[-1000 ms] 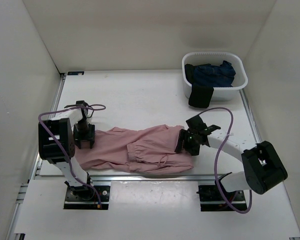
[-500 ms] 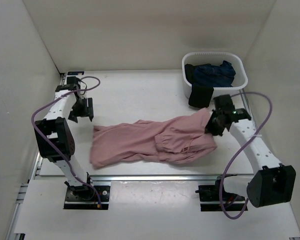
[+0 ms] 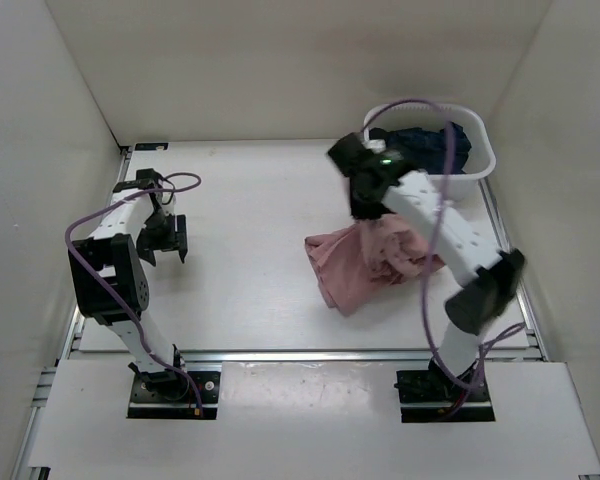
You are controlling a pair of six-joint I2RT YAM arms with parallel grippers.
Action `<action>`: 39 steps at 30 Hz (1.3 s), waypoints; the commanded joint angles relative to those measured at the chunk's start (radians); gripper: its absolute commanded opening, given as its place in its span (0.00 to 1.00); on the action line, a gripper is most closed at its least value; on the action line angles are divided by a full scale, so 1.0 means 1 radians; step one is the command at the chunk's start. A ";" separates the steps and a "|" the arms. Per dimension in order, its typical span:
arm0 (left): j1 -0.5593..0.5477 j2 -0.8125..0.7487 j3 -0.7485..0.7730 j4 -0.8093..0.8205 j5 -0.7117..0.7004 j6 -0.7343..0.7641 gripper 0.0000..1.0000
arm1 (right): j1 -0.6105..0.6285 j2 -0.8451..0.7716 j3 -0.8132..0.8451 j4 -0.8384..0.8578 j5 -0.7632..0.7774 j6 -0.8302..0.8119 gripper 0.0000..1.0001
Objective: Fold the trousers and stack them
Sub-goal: Fold the trousers
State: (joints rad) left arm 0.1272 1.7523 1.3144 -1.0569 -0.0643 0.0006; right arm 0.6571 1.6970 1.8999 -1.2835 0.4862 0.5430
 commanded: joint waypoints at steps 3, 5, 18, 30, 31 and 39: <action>0.035 -0.051 -0.001 0.023 0.024 -0.001 0.82 | 0.151 0.171 -0.039 -0.154 0.045 0.091 0.00; 0.048 -0.051 -0.001 0.023 0.024 -0.001 0.82 | 0.186 0.236 -0.039 -0.154 0.045 0.091 0.03; 0.075 -0.051 -0.020 0.023 0.043 -0.001 0.82 | 0.289 0.149 -0.097 0.106 -0.334 -0.127 0.91; 0.075 -0.051 -0.040 0.014 0.070 -0.001 0.82 | 0.045 -0.014 -0.771 0.548 -0.529 -0.136 0.19; 0.075 -0.051 -0.040 0.014 0.070 -0.001 0.82 | 0.074 0.001 -0.771 0.559 -0.556 -0.137 0.11; 0.075 -0.051 -0.049 0.014 0.040 -0.001 0.83 | 0.147 0.232 -0.655 0.702 -0.802 -0.045 0.00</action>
State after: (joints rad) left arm 0.1993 1.7519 1.2587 -1.0477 -0.0132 0.0002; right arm 0.7925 1.8389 1.1755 -0.7296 -0.1757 0.4450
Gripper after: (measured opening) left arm 0.830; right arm 0.002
